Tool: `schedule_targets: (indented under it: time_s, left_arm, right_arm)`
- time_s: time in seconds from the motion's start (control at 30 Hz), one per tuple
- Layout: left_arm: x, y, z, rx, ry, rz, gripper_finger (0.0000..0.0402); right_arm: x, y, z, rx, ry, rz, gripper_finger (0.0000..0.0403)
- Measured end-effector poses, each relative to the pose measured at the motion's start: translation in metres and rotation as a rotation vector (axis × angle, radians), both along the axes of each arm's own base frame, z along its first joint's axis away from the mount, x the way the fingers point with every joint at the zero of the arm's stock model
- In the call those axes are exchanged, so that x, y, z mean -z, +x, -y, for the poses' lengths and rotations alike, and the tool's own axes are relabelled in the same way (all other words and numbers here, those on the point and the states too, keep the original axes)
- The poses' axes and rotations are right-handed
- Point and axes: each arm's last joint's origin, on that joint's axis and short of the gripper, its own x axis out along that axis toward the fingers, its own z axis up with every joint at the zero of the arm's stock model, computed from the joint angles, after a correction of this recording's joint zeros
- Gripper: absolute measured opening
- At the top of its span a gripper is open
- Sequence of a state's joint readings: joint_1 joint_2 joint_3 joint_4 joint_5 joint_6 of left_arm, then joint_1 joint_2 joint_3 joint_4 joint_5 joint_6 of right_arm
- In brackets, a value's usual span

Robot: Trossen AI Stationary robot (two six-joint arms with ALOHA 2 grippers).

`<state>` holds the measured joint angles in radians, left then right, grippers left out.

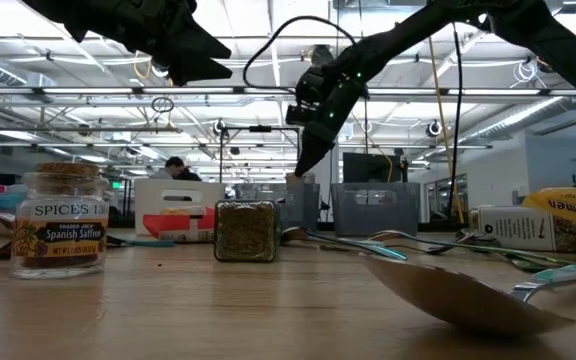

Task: Pick & Place Food Item
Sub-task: Put the gold seasoning bottle into the left black bin, then put the orange noodle pack into the white bin

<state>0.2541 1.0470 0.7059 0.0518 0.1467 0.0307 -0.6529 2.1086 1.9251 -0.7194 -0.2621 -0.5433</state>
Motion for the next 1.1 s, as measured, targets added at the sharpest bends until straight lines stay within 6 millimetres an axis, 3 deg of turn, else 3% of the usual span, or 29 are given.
schedule_targets:
  time_s: [0.33, 0.57, 0.7, 0.87, 1.1]
  left_arm:
    - [-0.002, 0.001, 0.0, -0.002, 0.001, 0.028, 0.0278]
    - [-0.014, 0.003, -0.001, -0.008, -0.001, 0.15, 0.0278]
    - [-0.017, 0.003, -0.001, -0.007, 0.006, 0.178, 0.0278]
    - [-0.017, 0.003, -0.001, -0.006, 0.015, 0.183, 0.0278]
    - [-0.018, 0.003, -0.002, -0.066, -0.018, 0.19, 0.0278]
  right_arm:
    - [-0.057, -0.012, -0.024, -0.015, -0.063, 0.103, 0.0342]
    - [-0.086, -0.014, -0.05, 0.124, 0.067, 0.198, 0.0341]
    - [-0.088, -0.004, -0.065, 0.177, 0.154, 0.224, 0.0341]
    - [-0.084, 0.012, -0.09, 0.121, 0.164, 0.236, 0.0341]
    - [-0.051, 0.042, -0.118, 0.064, 0.168, 0.409, 0.0339]
